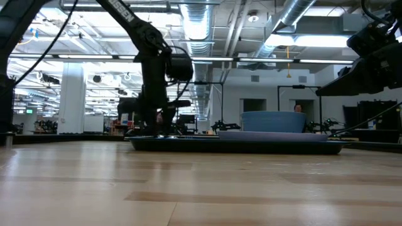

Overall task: Set up tray
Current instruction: Put the green knife on the black napkin

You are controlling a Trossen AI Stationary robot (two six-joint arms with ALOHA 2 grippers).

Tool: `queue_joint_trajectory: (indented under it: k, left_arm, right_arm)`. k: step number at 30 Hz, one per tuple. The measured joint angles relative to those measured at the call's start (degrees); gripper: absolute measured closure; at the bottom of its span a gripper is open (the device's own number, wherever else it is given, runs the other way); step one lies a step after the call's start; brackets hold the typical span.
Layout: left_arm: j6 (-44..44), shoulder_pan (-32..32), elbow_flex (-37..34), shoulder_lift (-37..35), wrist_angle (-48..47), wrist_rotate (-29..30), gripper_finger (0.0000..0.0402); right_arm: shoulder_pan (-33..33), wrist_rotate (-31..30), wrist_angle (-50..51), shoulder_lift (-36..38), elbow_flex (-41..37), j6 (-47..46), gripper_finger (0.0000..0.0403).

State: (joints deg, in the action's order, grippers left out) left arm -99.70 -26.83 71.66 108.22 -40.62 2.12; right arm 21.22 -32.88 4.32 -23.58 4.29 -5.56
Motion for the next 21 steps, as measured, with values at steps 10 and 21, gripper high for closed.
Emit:
queue_joint_trajectory:
  k: [10, 21]
  left_arm:
    - [-0.6, 0.0, 0.0, 2.4, 1.5, -0.2, 0.0262]
    - [-0.5, -0.3, 0.0, 2.5, 1.4, -1.4, 0.0318]
  right_arm:
    - [0.0, 0.0, 0.1, 0.0, 0.0, 0.0, 0.0296]
    - [0.0, 0.0, 0.1, 0.0, 0.0, 0.0, 0.0296]
